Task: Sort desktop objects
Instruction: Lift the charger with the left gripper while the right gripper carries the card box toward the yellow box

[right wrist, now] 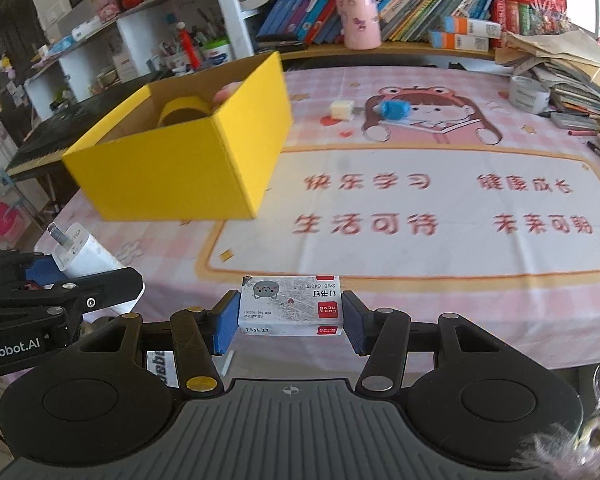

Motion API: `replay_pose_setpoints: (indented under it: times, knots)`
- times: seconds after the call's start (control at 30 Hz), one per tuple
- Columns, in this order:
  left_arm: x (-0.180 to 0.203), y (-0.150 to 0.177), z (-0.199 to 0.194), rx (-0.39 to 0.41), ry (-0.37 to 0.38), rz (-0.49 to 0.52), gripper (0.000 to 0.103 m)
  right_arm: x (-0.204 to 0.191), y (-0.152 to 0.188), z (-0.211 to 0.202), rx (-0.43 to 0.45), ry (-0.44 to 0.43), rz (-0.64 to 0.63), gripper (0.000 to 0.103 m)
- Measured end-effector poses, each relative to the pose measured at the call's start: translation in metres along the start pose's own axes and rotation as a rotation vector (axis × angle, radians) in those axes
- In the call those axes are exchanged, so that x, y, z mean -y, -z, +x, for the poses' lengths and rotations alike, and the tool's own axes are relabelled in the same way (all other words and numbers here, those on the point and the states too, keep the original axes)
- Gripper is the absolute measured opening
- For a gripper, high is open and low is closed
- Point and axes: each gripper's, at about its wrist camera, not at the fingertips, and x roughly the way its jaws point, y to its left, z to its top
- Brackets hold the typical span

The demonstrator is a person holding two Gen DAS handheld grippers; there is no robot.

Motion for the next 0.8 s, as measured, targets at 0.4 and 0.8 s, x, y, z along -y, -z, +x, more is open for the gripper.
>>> replay_pose_setpoints:
  times: [0.4,0.8]
  knots:
    - [-0.041,0.018,-0.031,0.055,-0.058,-0.1,0.044,-0.059,0.004,0.0,-0.02,-0.053,-0.158,0.05]
    - [-0.071,0.02,-0.044,0.099,-0.128,-0.186,0.044,-0.097,-0.016,0.01,-0.038,-0.11,-0.251,0.05]
